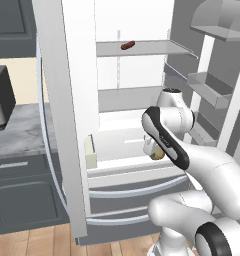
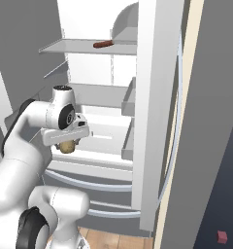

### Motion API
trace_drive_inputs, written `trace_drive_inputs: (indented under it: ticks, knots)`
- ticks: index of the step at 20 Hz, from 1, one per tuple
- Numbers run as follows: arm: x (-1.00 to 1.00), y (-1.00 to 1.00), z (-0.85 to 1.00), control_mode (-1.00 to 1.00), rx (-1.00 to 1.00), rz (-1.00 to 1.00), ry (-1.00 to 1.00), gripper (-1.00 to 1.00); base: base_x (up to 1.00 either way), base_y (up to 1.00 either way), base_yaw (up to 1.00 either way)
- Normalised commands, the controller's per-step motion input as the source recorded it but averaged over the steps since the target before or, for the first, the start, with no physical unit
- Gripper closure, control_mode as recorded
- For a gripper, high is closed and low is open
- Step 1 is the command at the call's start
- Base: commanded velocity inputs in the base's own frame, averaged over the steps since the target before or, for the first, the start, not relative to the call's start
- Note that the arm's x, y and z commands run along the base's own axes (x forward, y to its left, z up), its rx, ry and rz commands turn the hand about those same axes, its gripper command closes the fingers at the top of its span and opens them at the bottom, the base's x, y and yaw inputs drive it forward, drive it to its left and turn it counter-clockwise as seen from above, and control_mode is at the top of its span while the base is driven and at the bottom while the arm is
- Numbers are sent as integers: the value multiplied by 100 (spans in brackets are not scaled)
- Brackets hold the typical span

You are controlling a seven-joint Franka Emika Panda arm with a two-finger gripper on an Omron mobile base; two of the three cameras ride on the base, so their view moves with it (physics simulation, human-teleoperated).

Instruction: Retrieve the sausage and cheese from the fridge and place them on the cutting board on the counter.

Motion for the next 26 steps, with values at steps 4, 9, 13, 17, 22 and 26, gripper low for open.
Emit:
trace_drive_inputs:
  ticks: [4, 9, 13, 17, 22, 26]
  knots:
    - [0, 0, 0, -100, 0, 0, 0, 100, 0, 0, 0]
    - [0, 0, 0, -100, 0, 0, 0, 100, 0, 0, 0]
    - [0, 0, 0, -100, 0, 0, 0, 100, 0, 0, 0]
    - [0, 0, 0, -100, 0, 0, 0, 100, 0, 0, 0]
    - [0, 0, 0, -100, 0, 0, 0, 100, 0, 0, 0]
    - [0, 0, 0, 100, 0, 0, 0, 100, 0, 0, 0]
